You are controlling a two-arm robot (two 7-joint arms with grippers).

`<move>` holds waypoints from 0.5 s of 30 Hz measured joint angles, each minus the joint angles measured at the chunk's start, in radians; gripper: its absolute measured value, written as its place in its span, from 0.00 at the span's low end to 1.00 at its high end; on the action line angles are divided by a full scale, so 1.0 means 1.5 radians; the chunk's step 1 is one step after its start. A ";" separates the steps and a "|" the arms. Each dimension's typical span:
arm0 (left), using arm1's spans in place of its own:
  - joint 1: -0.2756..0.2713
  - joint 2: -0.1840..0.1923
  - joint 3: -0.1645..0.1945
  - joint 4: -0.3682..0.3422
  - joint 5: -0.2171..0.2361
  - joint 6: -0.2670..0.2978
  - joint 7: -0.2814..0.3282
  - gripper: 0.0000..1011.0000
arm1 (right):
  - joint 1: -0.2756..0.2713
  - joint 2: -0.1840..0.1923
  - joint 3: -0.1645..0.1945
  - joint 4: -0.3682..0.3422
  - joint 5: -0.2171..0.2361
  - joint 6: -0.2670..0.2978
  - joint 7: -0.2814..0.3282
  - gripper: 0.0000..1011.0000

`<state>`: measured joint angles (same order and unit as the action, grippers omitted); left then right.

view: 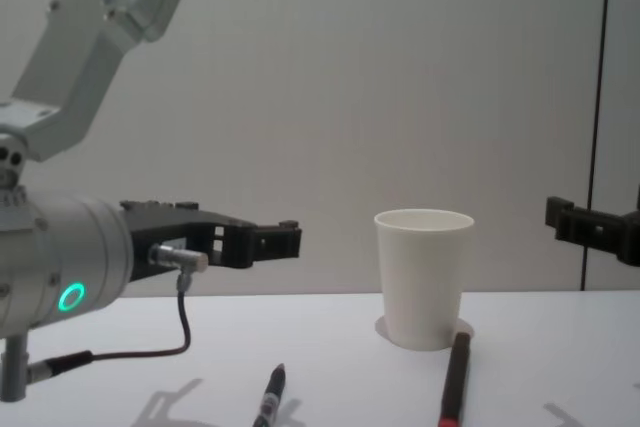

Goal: Place the pen into the pen holder.

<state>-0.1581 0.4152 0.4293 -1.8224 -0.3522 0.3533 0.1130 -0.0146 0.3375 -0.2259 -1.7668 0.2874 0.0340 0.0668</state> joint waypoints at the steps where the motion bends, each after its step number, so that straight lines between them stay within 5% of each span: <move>1: -0.002 -0.003 0.000 -0.002 -0.002 0.011 -0.001 0.99 | 0.000 0.000 0.000 0.000 0.000 0.000 0.000 0.99; 15: -0.021 -0.026 0.005 0.015 0.002 0.084 -0.028 0.99 | 0.000 0.000 0.000 0.000 0.000 0.000 0.000 0.99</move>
<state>-0.1898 0.3759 0.4362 -1.7993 -0.3496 0.4792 0.0712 -0.0146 0.3375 -0.2259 -1.7668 0.2874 0.0340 0.0668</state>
